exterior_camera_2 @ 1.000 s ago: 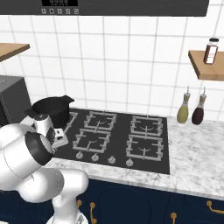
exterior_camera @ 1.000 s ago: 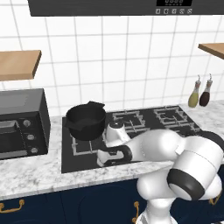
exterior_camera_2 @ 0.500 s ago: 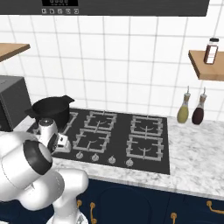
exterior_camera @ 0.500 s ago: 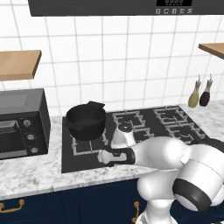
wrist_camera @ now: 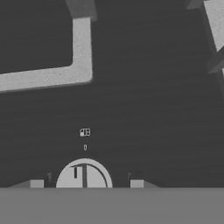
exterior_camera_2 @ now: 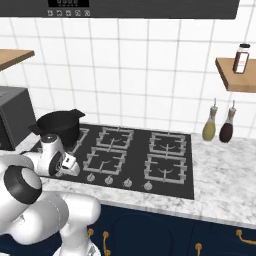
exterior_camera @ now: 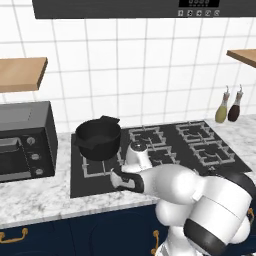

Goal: Turn off the left burner of the stove.

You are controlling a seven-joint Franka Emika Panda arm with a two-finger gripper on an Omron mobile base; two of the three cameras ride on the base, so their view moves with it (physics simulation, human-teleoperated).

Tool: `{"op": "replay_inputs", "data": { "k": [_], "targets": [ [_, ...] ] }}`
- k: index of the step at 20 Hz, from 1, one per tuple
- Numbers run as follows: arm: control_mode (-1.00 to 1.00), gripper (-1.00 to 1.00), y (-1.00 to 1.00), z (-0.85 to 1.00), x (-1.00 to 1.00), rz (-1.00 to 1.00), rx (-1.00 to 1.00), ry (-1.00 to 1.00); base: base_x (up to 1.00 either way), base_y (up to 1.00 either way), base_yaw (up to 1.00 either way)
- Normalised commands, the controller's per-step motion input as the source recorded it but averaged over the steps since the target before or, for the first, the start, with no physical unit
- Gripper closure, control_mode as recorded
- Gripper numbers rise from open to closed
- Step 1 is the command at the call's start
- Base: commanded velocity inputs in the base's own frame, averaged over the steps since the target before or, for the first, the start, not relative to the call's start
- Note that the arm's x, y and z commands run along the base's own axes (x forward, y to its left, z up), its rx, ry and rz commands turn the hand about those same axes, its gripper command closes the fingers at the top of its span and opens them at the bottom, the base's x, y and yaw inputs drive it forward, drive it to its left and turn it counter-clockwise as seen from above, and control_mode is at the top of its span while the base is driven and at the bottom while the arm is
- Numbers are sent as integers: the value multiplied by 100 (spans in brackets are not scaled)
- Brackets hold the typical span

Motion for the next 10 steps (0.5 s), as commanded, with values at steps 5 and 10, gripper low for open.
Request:
{"op": "replay_inputs", "data": {
  "k": [5, 10],
  "targets": [
    [-100, 100, -5, 0, 4, -30, 4, 1, 0, 0, 0],
    [-100, 100, 0, 0, 0, 0, 0, 0, 0, 0, 0]
  ]
}}
